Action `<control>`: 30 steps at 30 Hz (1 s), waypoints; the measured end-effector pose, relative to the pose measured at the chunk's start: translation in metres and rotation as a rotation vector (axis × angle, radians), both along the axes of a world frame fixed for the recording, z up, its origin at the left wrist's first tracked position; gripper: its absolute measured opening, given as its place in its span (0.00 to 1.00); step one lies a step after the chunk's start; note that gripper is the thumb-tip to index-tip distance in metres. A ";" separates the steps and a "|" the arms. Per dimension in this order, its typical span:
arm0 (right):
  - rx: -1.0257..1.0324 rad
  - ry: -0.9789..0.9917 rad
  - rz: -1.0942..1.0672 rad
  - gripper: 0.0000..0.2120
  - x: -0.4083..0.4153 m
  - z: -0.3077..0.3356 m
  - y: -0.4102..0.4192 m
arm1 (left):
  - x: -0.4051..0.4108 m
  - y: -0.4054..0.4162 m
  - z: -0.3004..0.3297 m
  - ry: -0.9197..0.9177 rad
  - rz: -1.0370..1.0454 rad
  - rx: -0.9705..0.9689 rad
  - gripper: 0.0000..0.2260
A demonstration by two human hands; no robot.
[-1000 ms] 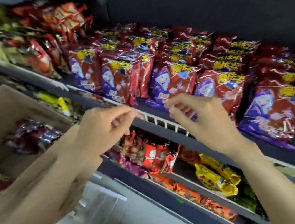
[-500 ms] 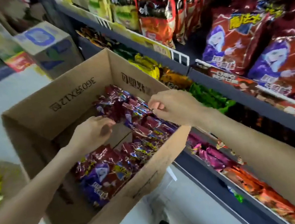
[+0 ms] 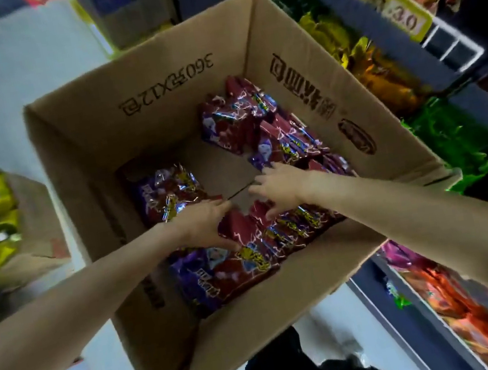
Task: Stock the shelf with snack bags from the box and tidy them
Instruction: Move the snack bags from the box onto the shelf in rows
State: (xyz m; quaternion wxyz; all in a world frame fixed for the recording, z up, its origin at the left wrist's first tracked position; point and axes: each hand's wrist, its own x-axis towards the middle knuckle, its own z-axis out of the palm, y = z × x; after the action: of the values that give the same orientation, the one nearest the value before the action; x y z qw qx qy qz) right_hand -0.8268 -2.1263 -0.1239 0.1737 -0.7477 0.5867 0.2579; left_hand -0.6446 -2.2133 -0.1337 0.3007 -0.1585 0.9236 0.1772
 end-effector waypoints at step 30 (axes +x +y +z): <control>-0.097 0.100 -0.039 0.44 0.046 -0.032 -0.011 | 0.014 -0.002 0.011 0.032 -0.112 -0.087 0.43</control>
State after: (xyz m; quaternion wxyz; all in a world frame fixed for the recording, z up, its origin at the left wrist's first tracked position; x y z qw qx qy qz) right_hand -0.7813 -2.1371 -0.1560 0.1127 -0.7299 0.6211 0.2625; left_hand -0.6302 -2.2152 -0.1229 0.2880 -0.1166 0.9426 0.1222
